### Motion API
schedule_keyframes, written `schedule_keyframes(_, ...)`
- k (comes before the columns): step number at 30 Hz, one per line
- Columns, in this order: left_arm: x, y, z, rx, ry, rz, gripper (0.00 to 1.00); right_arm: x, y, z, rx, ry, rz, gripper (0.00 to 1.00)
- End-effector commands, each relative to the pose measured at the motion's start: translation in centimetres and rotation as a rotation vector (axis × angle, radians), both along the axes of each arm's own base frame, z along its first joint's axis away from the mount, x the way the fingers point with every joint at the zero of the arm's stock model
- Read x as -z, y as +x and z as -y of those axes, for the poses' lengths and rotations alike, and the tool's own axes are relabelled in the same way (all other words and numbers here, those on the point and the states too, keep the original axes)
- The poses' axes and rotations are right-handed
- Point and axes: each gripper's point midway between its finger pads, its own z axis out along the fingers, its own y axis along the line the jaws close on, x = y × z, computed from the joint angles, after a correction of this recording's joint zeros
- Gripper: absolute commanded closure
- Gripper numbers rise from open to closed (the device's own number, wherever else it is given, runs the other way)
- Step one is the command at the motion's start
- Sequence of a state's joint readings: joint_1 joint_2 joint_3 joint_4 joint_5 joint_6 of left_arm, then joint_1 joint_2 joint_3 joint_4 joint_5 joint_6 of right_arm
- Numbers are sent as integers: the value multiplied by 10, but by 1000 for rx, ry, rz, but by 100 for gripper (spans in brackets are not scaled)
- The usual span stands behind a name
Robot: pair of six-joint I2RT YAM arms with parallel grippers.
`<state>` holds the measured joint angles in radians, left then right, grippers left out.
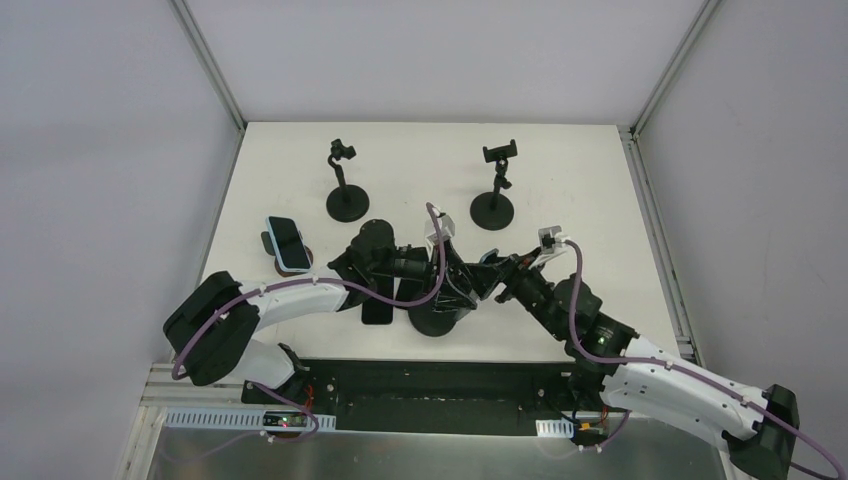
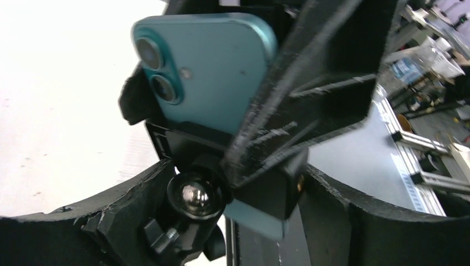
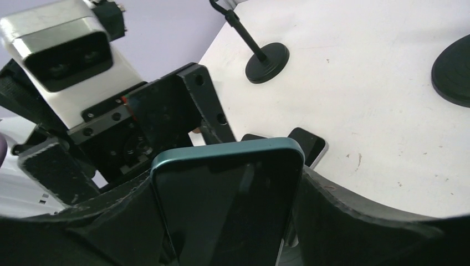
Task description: Remove the phone from the phone stand
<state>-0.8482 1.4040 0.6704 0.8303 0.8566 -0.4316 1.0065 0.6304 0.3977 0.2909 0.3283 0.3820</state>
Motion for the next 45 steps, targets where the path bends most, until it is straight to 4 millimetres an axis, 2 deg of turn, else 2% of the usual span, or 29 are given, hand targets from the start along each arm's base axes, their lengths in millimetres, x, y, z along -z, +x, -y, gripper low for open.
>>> schedule_keyframes(1, -73, -79, -28, 365, -216, 222, 100, 122, -9, 53, 35, -487, -139, 100)
schedule_keyframes(16, -71, -76, -25, 351, -210, 210, 100, 88, -25, 33, -109, -382, -38, 100)
schedule_keyframes(25, -67, -72, -22, 339, -198, 186, 100, 64, -46, 24, -228, -303, -6, 100)
schedule_keyframes(30, -60, -60, -15, 290, -181, 152, 100, 37, -59, 17, -305, -244, 36, 100)
schedule_keyframes(36, -47, -44, -9, 223, -157, 125, 100, -2, -88, 3, -485, -169, 86, 100)
schedule_keyframes(45, -28, -19, -6, 105, -124, 98, 100, -55, -113, -4, -612, -63, 133, 100)
